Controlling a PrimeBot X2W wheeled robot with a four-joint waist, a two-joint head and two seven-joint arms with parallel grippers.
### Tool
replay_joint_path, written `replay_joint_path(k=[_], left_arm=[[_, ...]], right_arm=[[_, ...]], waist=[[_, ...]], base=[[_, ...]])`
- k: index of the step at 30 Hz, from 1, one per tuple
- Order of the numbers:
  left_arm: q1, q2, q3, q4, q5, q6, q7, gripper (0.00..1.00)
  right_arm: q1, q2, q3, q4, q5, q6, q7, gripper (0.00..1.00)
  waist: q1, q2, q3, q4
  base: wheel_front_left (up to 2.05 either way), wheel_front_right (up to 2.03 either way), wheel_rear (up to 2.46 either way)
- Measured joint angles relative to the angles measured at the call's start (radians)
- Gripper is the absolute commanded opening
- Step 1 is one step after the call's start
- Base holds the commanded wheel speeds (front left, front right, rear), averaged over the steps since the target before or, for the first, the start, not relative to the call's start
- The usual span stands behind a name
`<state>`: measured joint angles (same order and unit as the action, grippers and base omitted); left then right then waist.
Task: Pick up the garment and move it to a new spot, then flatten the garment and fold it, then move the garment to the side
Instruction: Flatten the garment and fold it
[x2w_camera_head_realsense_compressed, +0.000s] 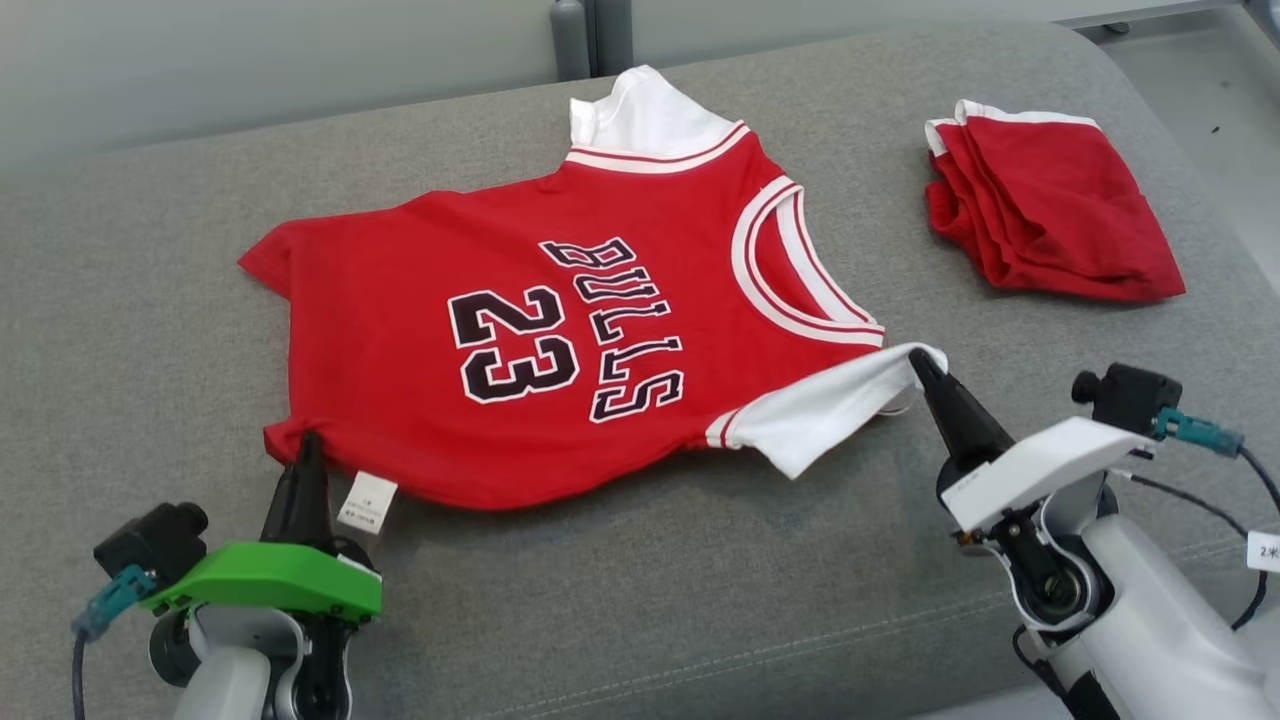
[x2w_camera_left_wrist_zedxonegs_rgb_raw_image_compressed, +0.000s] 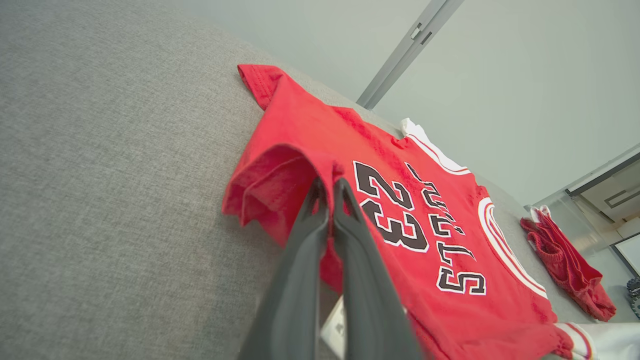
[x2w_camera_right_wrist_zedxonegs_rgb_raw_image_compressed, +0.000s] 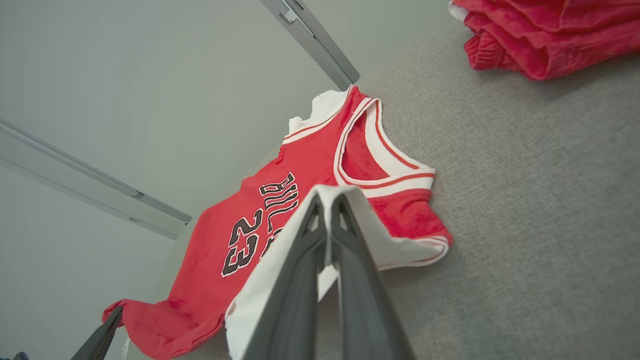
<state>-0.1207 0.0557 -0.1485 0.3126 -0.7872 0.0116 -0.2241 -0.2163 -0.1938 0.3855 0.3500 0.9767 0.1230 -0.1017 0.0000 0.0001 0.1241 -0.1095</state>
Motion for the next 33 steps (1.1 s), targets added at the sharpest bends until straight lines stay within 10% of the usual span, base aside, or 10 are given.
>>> replay_joint_path(k=[23,24,28,33], left_arm=[[-0.376,-0.001,-0.019,0.226,0.07,0.085,0.107,0.0],[-0.383,-0.002,-0.018,0.234,0.07,0.085,0.107,0.18],[-0.404,-0.002,-0.014,0.263,0.071,0.086,0.098,1.0],[-0.43,0.002,-0.021,0.27,0.103,0.086,0.063,1.0]], right_arm=[[-0.451,-0.008,0.002,0.292,-0.032,-0.064,0.192,0.0],[-0.458,-0.003,0.003,0.301,-0.037,-0.064,0.192,0.01],[-0.485,0.006,0.005,0.333,-0.049,-0.063,0.177,1.0],[-0.525,-0.001,-0.004,0.36,-0.069,-0.061,0.128,1.0]], waist=[[0.0,0.0,0.222,0.063],[0.0,0.0,0.226,0.066],[0.0,0.0,0.235,0.073],[0.0,0.0,0.232,0.075]], base=[[0.0,0.0,0.0],[0.0,0.0,0.0],[0.0,0.0,0.0],[0.0,0.0,0.0]])
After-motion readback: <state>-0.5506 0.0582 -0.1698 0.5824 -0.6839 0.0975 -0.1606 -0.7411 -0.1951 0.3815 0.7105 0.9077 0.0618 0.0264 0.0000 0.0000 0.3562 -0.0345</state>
